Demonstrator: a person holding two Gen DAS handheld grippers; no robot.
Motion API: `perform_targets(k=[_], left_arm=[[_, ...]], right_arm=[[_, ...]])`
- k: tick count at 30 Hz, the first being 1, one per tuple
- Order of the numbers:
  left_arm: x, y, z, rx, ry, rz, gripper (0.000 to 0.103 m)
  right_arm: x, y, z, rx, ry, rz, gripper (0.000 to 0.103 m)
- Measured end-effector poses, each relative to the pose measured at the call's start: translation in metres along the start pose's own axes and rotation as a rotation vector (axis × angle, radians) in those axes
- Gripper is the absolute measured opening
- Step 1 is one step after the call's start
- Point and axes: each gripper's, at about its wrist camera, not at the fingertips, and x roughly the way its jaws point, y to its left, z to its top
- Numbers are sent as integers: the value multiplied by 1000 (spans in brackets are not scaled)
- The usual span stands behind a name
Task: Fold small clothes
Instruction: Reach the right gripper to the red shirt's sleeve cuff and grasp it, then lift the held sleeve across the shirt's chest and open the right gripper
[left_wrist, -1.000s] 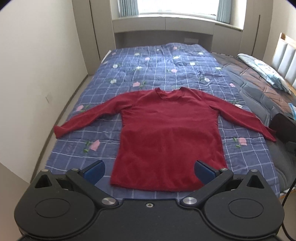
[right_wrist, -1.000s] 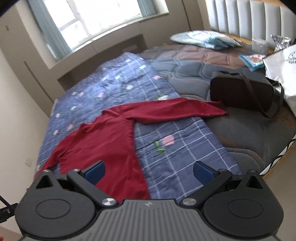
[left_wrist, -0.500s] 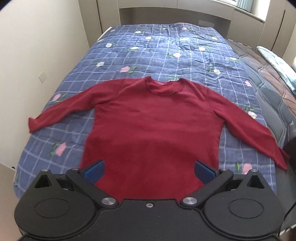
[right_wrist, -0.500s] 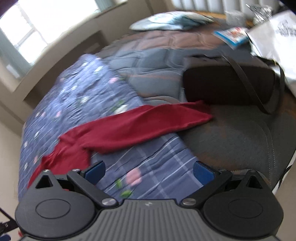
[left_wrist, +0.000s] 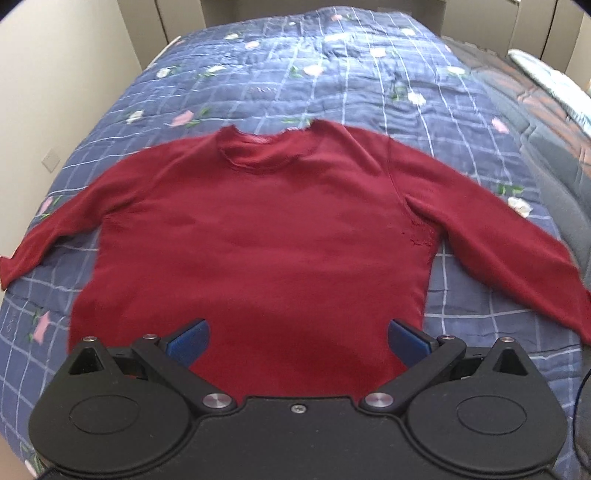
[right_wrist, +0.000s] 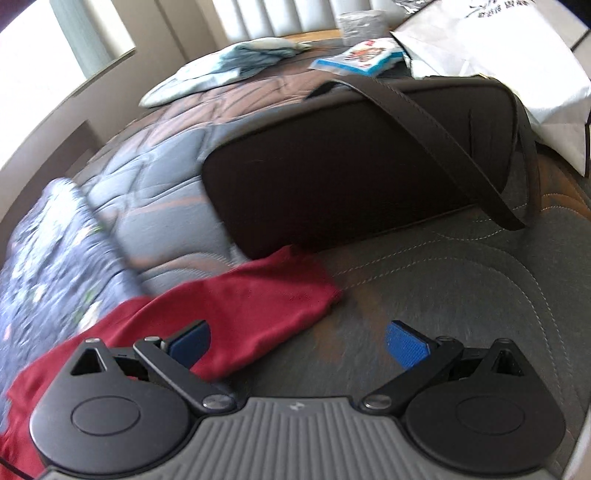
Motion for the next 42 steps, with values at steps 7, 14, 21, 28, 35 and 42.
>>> perform_targets(k=[7,14,21,28,35,42], left_arm=[[49,-22,7,16,2,5,102],[66,-29,14,32,-8,19,102],[71,-23,19,51,-15,19,102],[78,0,29,38,-27,-13,102],[67,46,44,40,-55,-51,102],[54,117,62,10,-93,-28,102]], right_arm=[[39,-12,1,82,-40,-9,92],[44,-1,-3,10,-52,-28,63],[49,16,-4,-45,-34,-28,13],[4,59,-1,-163,-150,53,11],[-49,145,0,-319,-255,218,10],[-100,270,-32,-500,-283,470,10]])
